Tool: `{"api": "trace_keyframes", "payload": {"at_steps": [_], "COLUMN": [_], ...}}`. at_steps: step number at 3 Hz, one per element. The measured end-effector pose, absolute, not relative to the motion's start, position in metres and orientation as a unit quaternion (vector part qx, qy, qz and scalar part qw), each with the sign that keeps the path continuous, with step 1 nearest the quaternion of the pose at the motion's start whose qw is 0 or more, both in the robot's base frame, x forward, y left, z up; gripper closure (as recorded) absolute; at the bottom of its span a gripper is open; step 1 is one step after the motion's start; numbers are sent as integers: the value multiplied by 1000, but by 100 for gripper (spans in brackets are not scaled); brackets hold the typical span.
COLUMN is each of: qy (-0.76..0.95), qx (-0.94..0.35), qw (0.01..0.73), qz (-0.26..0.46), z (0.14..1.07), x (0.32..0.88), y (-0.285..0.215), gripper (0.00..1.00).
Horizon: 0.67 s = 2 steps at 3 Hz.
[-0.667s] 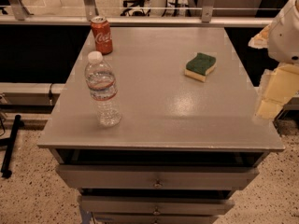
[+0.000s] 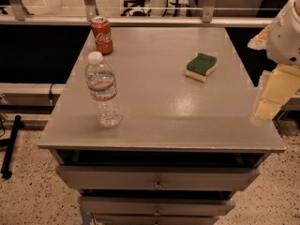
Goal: Knock water bottle over
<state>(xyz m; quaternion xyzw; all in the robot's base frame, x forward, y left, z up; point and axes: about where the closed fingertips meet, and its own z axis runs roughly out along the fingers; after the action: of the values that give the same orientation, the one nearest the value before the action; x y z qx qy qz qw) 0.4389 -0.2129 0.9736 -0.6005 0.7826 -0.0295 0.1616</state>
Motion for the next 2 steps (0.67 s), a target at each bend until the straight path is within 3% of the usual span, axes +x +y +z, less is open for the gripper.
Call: {"api": "trace_keyframes", "payload": {"at_steps": [2], "qy": [785], "qx": [-586], "qw": [200], "qz": [-4], "z": [952], "x": [418], "y": [-160], "gripper": [0]}}
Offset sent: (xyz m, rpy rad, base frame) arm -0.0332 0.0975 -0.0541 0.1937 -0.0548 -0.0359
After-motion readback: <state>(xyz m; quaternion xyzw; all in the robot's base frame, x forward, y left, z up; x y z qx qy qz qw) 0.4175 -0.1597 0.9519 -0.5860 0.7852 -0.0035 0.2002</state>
